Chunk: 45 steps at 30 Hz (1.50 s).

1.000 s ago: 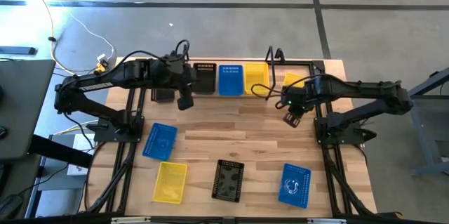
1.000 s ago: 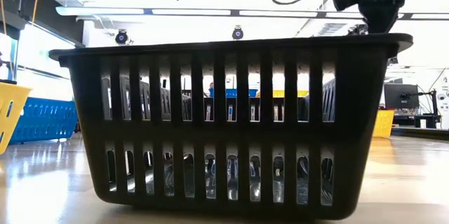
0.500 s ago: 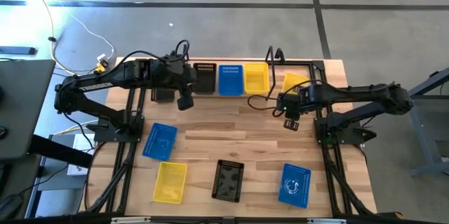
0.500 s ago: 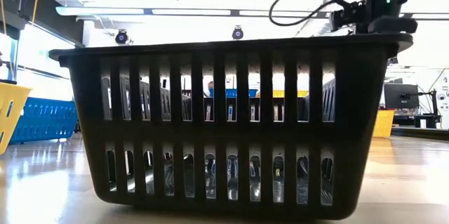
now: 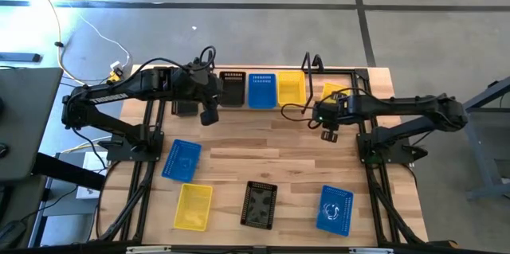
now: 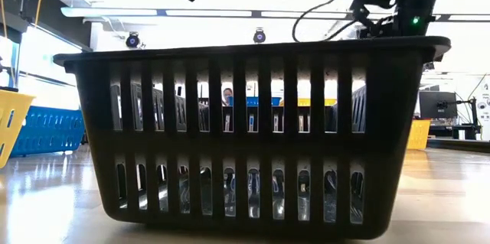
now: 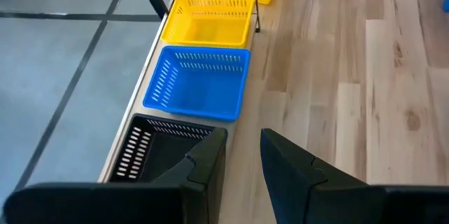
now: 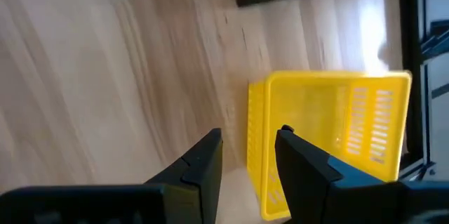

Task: Stack baskets on shelf by color
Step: Stack the top yellow bin on top of the yellow bin on the shelf

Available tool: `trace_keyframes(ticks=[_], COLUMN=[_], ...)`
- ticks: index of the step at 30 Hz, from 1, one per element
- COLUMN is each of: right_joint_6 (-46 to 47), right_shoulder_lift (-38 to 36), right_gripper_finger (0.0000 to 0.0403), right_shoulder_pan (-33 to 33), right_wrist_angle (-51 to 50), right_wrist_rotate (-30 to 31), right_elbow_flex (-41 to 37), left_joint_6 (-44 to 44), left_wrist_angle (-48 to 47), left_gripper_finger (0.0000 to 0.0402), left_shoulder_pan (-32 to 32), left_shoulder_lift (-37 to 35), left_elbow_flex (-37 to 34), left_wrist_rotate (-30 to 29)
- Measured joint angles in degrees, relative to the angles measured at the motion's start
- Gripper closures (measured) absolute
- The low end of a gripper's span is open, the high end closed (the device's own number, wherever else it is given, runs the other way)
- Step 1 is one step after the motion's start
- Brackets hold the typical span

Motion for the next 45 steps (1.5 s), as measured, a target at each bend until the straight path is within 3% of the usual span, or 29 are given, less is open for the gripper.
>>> trace_keyframes(ticks=[11,28,32,37,45], right_joint_6=[-1.46,-1.51,-1.51,-0.16,6.98], right_shoulder_lift=[3.56,15.46,16.56,16.57,16.57], right_gripper_finger=[0.0284,0.0285,0.0313,0.0392,0.0400], right_shoulder_pan=[-3.79,-9.64,-10.00,-9.87,-6.50], right_wrist_angle=[2.47,5.24,5.21,3.79,-2.02], right_wrist_rotate=[-1.76,1.79,1.40,-1.22,-4.60], right_elbow_flex=[-4.03,-4.14,-4.14,-4.07,-1.73], left_joint_6=[0.77,1.38,2.30,2.38,1.69], left_wrist_angle=[0.02,0.07,0.07,0.07,0.07], left_gripper_finger=[0.0318,0.0318,0.0318,0.0318,0.0318], left_shoulder_pan=[0.02,0.02,0.02,0.02,0.02], left_shoulder_lift=[0.02,0.02,0.02,0.02,0.02], left_elbow_flex=[0.00,0.00,0.00,0.00,0.00], left_wrist_rotate=[-2.52,-2.97,-2.97,-2.97,-3.17])
